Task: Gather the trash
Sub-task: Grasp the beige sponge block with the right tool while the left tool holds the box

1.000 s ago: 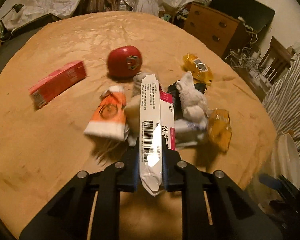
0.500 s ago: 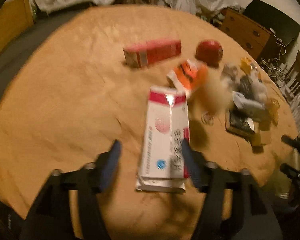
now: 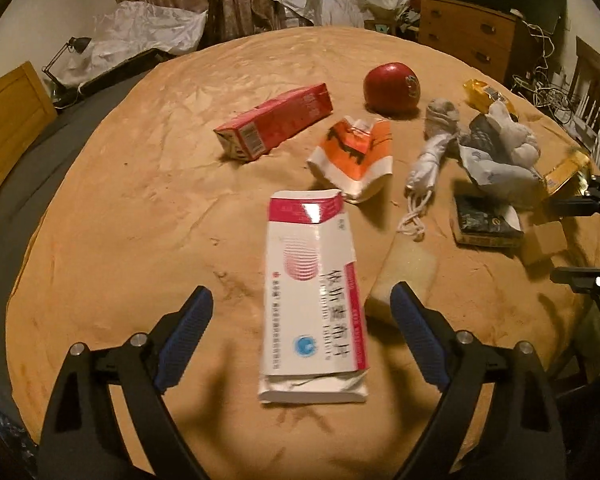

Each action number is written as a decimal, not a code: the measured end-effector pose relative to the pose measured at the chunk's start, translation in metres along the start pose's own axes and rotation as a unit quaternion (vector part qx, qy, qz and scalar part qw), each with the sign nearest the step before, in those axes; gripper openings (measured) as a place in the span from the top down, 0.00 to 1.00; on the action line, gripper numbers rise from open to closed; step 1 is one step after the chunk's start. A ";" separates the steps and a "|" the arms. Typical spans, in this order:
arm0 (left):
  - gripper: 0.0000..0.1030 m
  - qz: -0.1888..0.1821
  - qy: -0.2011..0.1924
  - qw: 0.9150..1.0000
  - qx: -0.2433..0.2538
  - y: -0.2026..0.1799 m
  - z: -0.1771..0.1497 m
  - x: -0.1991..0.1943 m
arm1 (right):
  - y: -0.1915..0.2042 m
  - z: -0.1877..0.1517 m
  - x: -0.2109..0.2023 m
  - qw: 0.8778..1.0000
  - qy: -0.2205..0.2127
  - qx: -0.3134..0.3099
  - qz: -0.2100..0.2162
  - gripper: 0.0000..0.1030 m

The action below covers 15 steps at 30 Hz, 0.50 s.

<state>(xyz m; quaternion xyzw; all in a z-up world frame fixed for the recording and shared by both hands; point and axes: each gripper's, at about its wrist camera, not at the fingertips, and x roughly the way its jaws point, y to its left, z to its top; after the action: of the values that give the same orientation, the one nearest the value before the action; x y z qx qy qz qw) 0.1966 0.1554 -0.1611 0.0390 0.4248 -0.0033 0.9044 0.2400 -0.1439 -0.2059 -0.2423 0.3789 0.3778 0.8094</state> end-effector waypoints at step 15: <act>0.29 -0.018 0.011 1.000 -0.007 0.006 -0.023 0.015 | 0.002 -0.003 0.014 0.998 0.002 0.060 0.000 0.55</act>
<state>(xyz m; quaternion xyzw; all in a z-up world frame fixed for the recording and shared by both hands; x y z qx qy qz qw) 0.1887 0.1633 -0.1865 0.0252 0.4358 -0.0160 0.8995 0.2425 -0.1389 -0.2191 -0.1941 0.4020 0.3539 0.8219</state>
